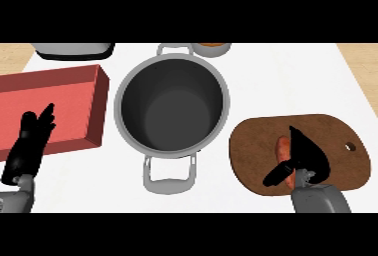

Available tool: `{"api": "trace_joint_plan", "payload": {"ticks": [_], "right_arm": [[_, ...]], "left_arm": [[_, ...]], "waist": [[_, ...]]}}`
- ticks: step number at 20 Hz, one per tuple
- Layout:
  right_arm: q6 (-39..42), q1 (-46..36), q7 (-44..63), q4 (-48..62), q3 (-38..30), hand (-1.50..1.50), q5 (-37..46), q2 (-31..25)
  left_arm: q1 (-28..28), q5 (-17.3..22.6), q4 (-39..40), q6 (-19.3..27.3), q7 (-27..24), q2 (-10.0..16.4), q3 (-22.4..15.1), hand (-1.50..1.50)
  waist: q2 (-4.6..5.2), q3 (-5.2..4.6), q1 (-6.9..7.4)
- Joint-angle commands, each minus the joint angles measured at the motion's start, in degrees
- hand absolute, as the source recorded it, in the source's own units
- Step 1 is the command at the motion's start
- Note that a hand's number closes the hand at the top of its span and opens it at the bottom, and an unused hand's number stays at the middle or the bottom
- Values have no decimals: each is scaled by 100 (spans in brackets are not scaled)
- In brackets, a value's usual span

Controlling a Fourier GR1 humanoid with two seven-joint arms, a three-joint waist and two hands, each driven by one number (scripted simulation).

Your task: Pick the sweet potato from the cutting board and place it in the pot

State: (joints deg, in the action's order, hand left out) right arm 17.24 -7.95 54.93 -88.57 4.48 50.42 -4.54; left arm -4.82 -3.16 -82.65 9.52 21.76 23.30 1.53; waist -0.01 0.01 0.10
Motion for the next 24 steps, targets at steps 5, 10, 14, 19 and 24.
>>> {"api": "trace_joint_plan", "payload": {"ticks": [5, 10, 14, 19, 24], "right_arm": [[-219, 166, -188, 260, -172, -150, 31, -5], [127, -94, -455, 336, -454, 150, -330, -199], [-485, 214, -616, 231, 127, 150, 456, -161], [-511, -72, -913, 393, 77, 150, 705, -533], [-405, -174, -2152, 459, 305, 150, 548, -1018]], "left_arm": [[-325, -447, 285, -79, 32, -378, 133, 0], [-123, -531, 167, -220, -13, -495, 286, 0], [94, -514, -268, -310, 120, -482, 324, 0], [-232, -667, -74, -314, 240, -516, 358, 0], [-30, -562, 25, -450, -73, -477, 497, 0]], "waist": [[0, -1, -22], [-1, -1, -12], [-6, -1, -6], [-2, -1, -16], [2, 2, 19]]}}
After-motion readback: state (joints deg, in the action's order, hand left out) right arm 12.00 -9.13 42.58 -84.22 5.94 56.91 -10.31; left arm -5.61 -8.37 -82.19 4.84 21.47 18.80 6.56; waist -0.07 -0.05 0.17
